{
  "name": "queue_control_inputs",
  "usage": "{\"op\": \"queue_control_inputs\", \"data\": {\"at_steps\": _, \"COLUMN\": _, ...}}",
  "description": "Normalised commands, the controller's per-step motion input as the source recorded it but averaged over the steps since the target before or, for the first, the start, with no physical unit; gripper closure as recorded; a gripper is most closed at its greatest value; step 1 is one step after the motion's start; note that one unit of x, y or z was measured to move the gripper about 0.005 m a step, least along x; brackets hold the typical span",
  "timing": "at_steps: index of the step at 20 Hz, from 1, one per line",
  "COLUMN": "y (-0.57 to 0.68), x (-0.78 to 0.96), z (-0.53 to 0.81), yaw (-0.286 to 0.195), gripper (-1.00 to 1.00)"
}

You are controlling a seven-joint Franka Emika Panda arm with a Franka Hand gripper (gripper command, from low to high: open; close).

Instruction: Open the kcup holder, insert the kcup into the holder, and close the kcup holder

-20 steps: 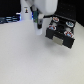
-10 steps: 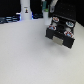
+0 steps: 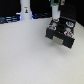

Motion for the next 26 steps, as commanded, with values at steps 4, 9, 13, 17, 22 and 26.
{"op": "queue_control_inputs", "data": {"at_steps": 4, "y": 0.6, "x": -0.06, "z": 0.01, "yaw": 0.046, "gripper": 1.0}}
{"op": "queue_control_inputs", "data": {"at_steps": 9, "y": 0.53, "x": -0.07, "z": -0.04, "yaw": 0.068, "gripper": 1.0}}
{"op": "queue_control_inputs", "data": {"at_steps": 13, "y": 0.39, "x": 0.0, "z": -0.15, "yaw": 0.092, "gripper": 1.0}}
{"op": "queue_control_inputs", "data": {"at_steps": 17, "y": 0.34, "x": 0.02, "z": -0.23, "yaw": 0.087, "gripper": 1.0}}
{"op": "queue_control_inputs", "data": {"at_steps": 22, "y": 0.22, "x": 0.01, "z": -0.27, "yaw": 0.061, "gripper": 1.0}}
{"op": "queue_control_inputs", "data": {"at_steps": 26, "y": 0.07, "x": 0.01, "z": -0.28, "yaw": 0.011, "gripper": 1.0}}
